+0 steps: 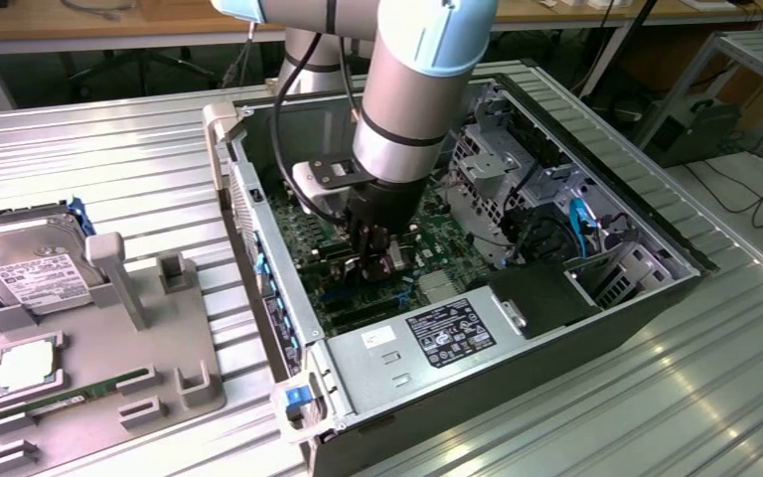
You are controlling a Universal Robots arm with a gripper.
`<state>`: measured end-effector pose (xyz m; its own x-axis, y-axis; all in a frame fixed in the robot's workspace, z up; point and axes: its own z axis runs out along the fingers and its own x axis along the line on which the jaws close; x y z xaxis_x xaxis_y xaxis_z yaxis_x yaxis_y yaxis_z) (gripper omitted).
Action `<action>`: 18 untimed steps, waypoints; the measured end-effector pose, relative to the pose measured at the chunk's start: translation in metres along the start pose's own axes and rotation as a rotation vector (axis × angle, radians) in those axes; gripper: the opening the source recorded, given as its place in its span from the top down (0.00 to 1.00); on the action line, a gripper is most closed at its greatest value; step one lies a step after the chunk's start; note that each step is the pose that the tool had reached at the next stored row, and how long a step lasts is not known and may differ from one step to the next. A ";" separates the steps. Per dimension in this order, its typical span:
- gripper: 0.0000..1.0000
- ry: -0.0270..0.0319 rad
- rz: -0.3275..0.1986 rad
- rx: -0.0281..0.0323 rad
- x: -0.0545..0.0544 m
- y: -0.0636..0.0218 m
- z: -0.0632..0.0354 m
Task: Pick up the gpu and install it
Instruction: 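Insert the gpu into the slot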
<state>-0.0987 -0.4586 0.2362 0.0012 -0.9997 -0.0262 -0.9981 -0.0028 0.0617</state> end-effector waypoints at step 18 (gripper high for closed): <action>0.65 -0.0009 0.000 0.0068 -0.001 0.0010 -0.0167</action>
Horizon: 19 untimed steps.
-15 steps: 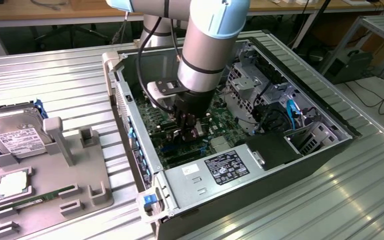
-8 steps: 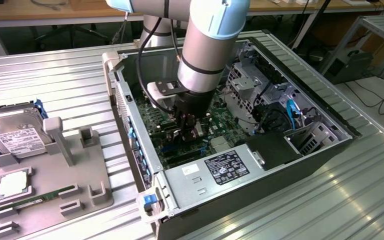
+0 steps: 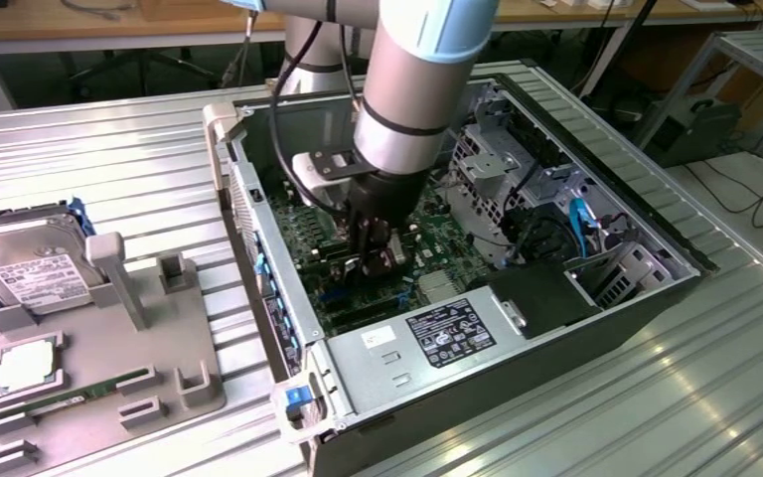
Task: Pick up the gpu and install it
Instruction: 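Insert the gpu into the slot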
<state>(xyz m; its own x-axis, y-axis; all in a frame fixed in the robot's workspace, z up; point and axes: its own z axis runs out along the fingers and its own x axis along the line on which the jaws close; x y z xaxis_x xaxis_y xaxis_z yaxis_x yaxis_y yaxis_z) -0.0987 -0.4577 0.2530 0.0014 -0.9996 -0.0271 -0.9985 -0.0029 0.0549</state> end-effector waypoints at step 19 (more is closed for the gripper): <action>0.89 0.0009 0.000 0.0057 -0.002 0.0015 -0.0267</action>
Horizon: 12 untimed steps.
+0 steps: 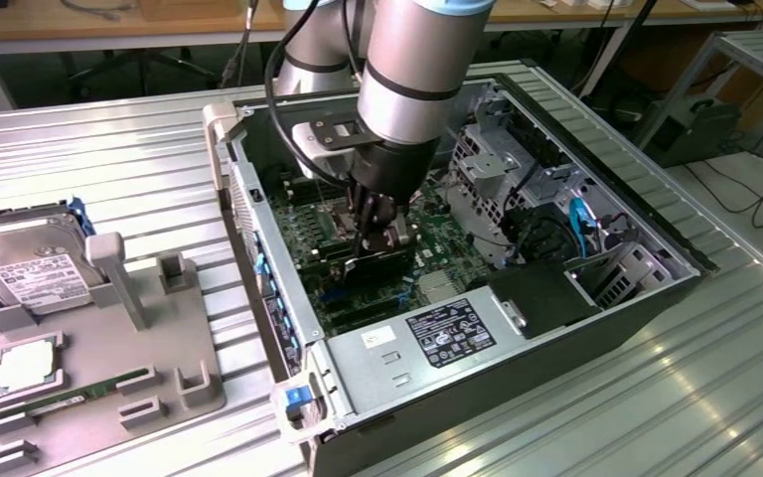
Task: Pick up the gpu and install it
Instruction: 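Insert the gpu into the slot, then press down on the gpu until it lock into place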
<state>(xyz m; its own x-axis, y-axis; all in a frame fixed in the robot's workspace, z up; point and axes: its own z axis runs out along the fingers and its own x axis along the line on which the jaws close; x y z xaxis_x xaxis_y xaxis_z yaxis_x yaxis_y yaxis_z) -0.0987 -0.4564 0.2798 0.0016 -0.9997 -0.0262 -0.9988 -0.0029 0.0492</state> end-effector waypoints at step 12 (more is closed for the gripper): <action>0.89 0.0000 0.000 0.0001 0.000 0.0017 -0.0004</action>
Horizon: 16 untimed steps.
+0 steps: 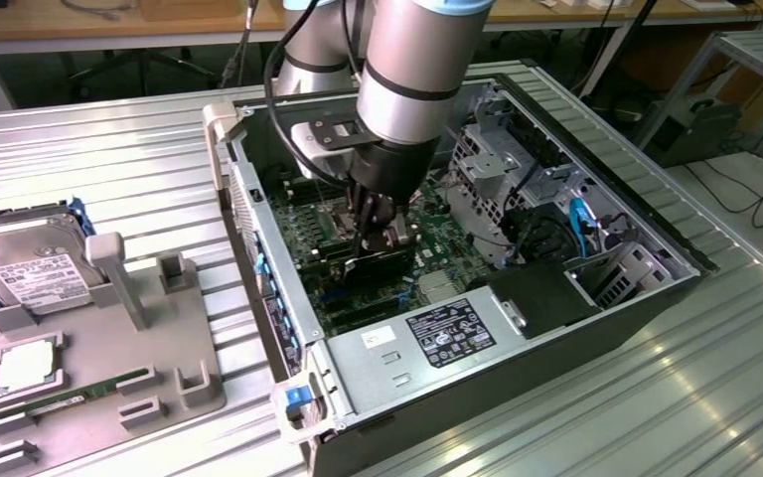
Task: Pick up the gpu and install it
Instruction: 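Press down on the gpu until it lock into place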
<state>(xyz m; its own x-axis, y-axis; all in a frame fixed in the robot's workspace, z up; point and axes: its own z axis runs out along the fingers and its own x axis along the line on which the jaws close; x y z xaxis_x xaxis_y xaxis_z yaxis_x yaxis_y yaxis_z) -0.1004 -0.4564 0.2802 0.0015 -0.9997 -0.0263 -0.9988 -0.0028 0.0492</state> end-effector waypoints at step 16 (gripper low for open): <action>0.89 0.0006 0.005 -0.1834 0.000 0.0030 0.0000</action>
<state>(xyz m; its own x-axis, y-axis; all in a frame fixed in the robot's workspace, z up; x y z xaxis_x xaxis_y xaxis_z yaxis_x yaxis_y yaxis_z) -0.1033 -0.4565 0.2804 -0.0032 -0.9997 -0.0250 -0.9730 -0.0027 0.2306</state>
